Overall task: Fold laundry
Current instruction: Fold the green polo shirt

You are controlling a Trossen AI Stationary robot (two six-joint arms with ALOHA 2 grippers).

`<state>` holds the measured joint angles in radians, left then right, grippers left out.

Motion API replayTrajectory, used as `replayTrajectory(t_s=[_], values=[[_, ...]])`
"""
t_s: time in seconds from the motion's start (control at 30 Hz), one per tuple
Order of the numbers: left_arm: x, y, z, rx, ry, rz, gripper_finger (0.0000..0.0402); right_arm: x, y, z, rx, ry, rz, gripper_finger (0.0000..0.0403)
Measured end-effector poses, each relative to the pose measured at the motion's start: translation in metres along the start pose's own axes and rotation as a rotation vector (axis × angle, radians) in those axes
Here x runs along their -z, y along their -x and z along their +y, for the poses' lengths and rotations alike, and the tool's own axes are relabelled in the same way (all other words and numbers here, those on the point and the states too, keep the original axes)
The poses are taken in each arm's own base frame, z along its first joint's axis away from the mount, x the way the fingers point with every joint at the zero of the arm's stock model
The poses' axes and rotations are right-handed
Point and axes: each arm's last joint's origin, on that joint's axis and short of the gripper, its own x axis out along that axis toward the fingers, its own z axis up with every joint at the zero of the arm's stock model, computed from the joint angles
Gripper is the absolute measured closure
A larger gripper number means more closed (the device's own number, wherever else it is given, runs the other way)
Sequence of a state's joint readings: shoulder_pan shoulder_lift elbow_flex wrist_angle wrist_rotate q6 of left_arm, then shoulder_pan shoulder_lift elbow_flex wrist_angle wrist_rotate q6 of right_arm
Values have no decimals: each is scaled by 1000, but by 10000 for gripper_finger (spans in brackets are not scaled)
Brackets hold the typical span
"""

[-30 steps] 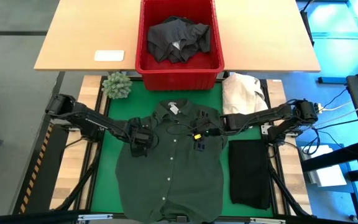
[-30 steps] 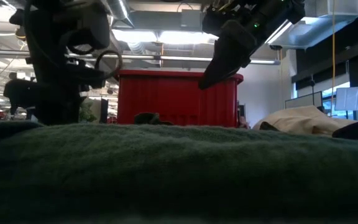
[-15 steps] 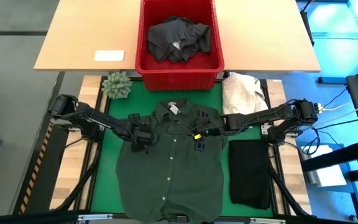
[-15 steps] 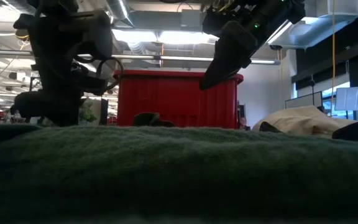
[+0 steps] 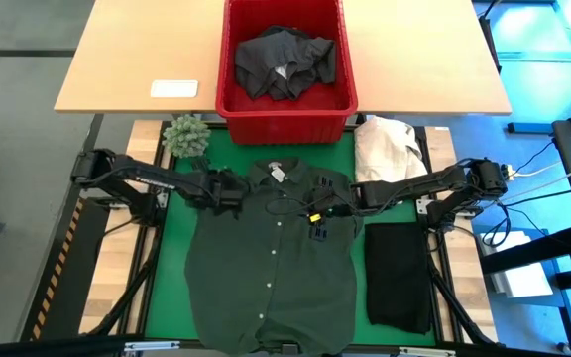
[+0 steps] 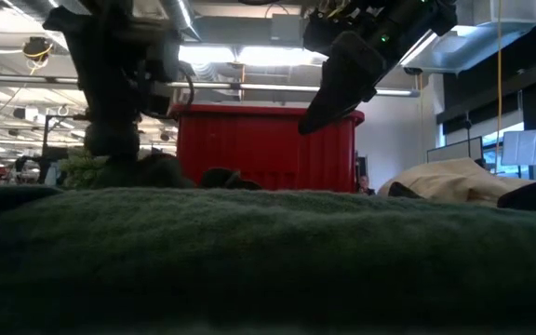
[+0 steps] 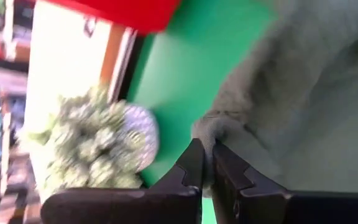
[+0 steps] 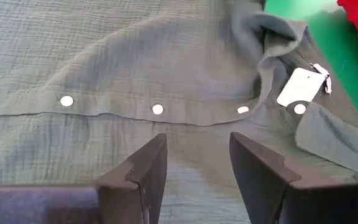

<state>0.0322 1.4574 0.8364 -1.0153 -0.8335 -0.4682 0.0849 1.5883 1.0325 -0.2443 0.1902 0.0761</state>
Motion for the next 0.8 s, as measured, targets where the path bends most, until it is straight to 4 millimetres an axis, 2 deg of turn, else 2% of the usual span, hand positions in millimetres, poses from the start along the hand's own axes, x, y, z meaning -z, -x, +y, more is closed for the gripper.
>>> replayTrajectory(t_s=[0.2, 0.43, 0.8], values=[[-4, -21, 19, -38, 127, 93, 394, 0, 0, 0, 0, 0, 1, 228], [-4, -37, 32, -5, 213, 191, 384, 2, 0, 0, -7, 3, 17, 228], [-5, -45, 38, 24, 170, 223, 264, 2, 0, 0, -7, -2, 21, 228]])
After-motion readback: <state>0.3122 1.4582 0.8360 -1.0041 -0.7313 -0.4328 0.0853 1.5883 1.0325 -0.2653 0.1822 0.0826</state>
